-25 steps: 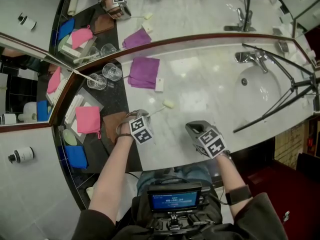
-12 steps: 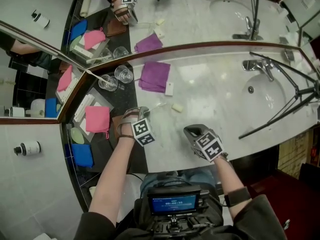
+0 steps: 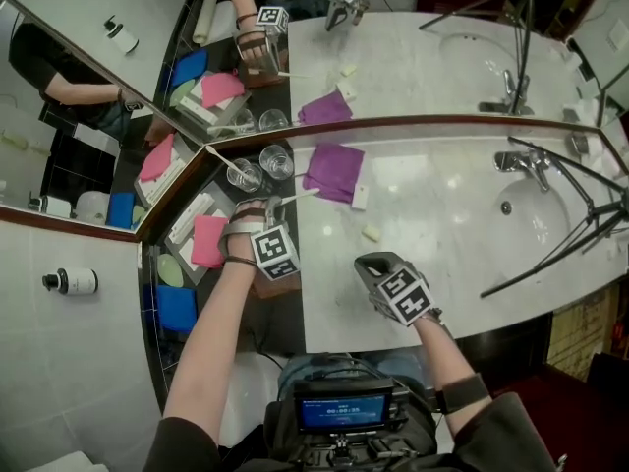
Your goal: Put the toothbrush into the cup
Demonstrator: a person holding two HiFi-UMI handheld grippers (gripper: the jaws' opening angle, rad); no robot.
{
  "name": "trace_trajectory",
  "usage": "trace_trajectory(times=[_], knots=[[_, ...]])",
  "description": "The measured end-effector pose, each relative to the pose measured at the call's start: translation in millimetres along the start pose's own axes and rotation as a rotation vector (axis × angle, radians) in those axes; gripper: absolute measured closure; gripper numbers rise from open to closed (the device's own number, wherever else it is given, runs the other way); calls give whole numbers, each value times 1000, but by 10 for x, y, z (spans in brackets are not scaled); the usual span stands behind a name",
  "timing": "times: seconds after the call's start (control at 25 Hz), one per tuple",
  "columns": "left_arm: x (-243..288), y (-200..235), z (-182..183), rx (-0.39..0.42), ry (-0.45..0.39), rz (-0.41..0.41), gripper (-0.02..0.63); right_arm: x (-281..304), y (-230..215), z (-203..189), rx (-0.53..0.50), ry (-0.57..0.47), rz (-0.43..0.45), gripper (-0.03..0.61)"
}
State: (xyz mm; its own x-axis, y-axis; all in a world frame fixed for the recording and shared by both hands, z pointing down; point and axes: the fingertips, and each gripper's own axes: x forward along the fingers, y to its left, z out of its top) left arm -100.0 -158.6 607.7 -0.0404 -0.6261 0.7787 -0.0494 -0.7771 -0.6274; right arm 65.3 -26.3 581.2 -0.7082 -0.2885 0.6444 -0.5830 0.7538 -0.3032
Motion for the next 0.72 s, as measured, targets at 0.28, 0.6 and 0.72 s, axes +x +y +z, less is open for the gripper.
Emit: trace_trajectory(times=[0.28, 0.6, 0.72], knots=[[-28, 434, -290, 70, 28, 85, 569, 277, 77, 409, -35, -30, -29, 572], [66, 755, -558, 181, 56, 150, 568, 640, 194, 744, -57, -47, -24, 572], [111, 858, -619, 251, 62, 177, 568, 739, 239, 810, -61, -52, -19, 572]])
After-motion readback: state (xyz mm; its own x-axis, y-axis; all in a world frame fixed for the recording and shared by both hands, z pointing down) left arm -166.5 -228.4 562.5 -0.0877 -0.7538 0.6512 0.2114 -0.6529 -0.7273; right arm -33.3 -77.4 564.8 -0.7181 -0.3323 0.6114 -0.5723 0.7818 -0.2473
